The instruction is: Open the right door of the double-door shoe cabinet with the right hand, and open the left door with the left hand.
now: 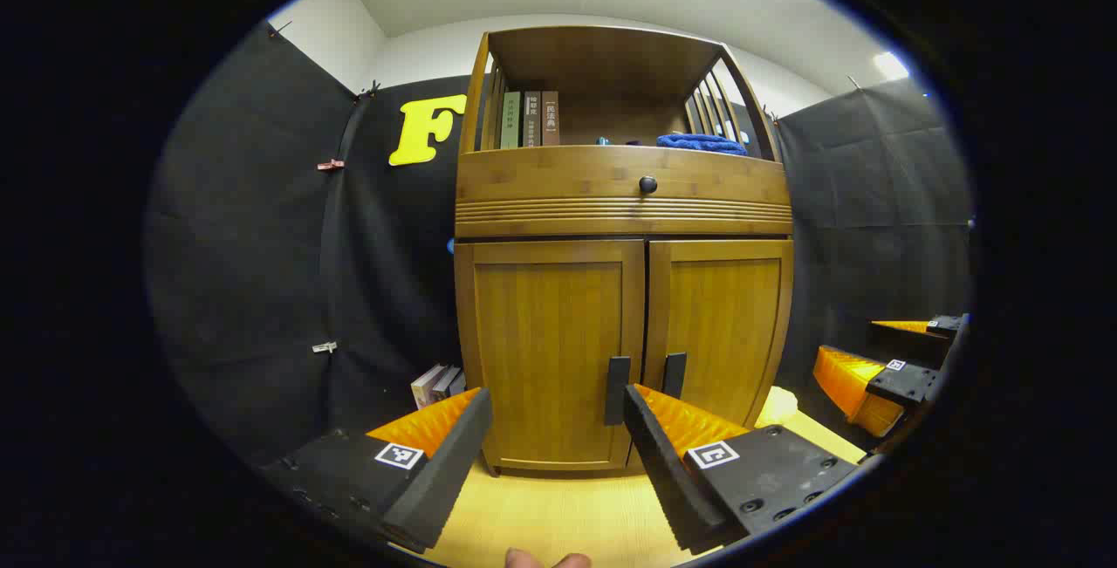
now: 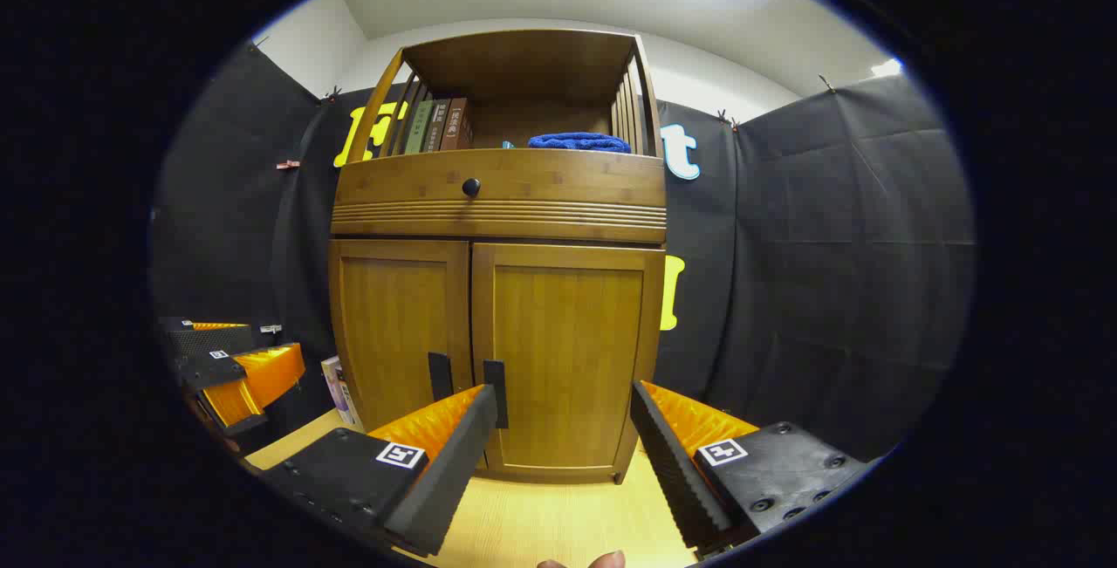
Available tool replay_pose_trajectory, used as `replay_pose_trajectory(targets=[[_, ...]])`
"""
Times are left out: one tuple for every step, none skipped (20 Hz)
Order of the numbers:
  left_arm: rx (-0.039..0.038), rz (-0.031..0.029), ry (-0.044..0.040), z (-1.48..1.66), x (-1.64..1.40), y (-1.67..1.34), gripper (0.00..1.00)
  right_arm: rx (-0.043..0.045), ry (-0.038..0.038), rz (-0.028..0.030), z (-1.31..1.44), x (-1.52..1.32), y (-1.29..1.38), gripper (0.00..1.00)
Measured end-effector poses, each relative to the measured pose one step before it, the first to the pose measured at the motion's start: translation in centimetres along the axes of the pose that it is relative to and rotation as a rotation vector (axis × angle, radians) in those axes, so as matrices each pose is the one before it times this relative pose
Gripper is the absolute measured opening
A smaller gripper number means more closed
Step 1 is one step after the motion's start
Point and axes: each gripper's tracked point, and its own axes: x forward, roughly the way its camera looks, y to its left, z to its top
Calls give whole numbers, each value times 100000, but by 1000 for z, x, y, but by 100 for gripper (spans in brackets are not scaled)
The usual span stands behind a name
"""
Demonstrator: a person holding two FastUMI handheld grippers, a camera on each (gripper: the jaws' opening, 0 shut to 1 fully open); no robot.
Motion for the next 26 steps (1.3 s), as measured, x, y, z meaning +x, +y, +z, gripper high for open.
replay_pose_trajectory(targets=[[-165,-91,-42,52,23,18,94,-13,-379,142,107,45,135,99],[-105,-13,6,-117,-23,12,92,-207,-559,60,83,-1,178,99],[-64,16,46,36,13,33,92,-198,-532,39,234,-96,-23,98],[33,159,104,-64,8,-29,92,-130,-143,49,79,124,12,97],[4,51,-35,77,-21,19,94,62,-215,-75,69,16,51,99],[33,-5,-182,-19,-63,12,92,154,-21,-129,71,3,-65,99],[-37,30,-344,88,28,17,92,2,-461,-182,112,-14,28,97],[36,-147,-27,-46,-11,-57,94,-474,-316,-463,72,67,-143,97],[62,113,-203,92,-2,52,94,-600,-371,-182,122,-72,16,97],[-41,-122,-63,-118,28,-18,92,-309,-404,-233,27,8,-32,97],[-74,-117,-20,35,25,-36,96,-177,-385,22,144,17,89,97],[-62,32,69,-186,-3,-23,92,-54,-274,156,36,-13,112,97],[-27,78,111,61,-4,42,92,-147,-183,381,29,-44,100,97],[17,-18,47,-82,33,-37,92,-78,35,181,-35,42,16,97],[148,89,-29,50,1,45,92,203,295,45,-218,-33,47,98],[181,36,-47,-55,-45,15,94,477,471,166,-183,63,65,98],[90,193,-119,54,7,90,92,547,443,157,-98,133,18,98],[-36,100,-14,-77,-22,-25,94,113,307,483,-19,148,-15,98],[-89,282,130,0,1,66,94,-567,198,448,15,82,36,98],[-264,240,121,-51,-52,84,94,-581,-241,208,-23,177,-3,98],[-287,6,103,46,-7,77,94,62,60,625,65,143,241,99],[-201,157,281,-193,-62,137,92,498,277,959,-200,425,294,96],[-130,194,201,-86,-21,229,94,500,302,716,-146,498,235,98],[-172,107,199,-277,39,223,92,277,-26,723,-96,670,426,99],[-186,122,162,-63,46,159,92,2,37,501,-294,818,496,99],[-144,27,190,-110,46,15,92,-76,299,655,-388,957,809,97]])
